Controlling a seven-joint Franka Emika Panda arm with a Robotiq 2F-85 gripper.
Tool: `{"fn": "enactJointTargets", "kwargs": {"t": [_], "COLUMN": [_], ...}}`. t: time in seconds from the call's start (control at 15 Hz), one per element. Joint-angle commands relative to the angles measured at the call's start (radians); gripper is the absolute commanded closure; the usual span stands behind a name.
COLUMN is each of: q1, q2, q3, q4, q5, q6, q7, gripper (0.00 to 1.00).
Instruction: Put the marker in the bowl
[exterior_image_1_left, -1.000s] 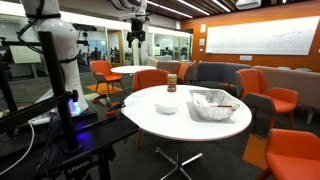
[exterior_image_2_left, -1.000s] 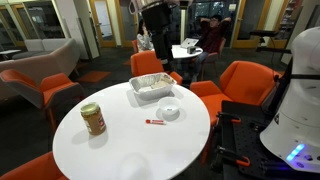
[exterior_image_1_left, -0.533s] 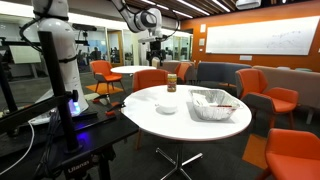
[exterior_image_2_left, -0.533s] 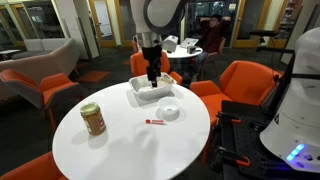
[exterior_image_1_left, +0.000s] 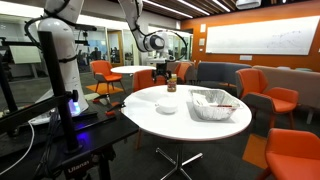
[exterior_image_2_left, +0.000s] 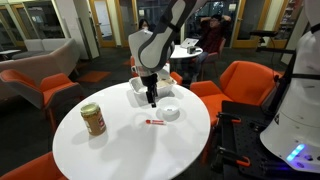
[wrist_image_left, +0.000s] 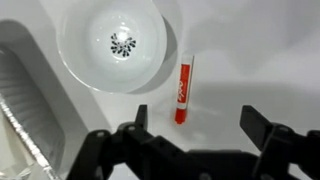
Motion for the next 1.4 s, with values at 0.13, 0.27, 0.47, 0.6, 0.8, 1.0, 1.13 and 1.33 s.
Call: {"fn": "enactJointTargets", "kwargs": {"t": [0.13,0.27,0.47,0.6,0.8,1.0,1.13,1.33], "q1": [-0.016,-0.027,-0.04,-0.04,-0.039,-0.048,-0.044,-0.071], "q2": [0.141,0.186,0.252,0.289,0.335,0.377,0.399,0.376], "q3": [0.019,0.024,0.031,0.033,0.042,0.052,0.049,0.086], "q4": [0.097,0.12,0.158,0.184,0.222,0.26,0.28,0.27], "q5": [-0.01,0.004,0.009,0.003,0.005,0.014,0.009,0.036], "q6": [0.048,0.074,0.095,0.097,0.086,0.069,0.065,0.074], "q7": [-0.008,-0.006,-0.011,-0.007,-0.001,-0.006,-0.004,-0.031], "gripper": [0.0,0.01,0.04,0.05,0.29,0.45,0.71,0.93]}}
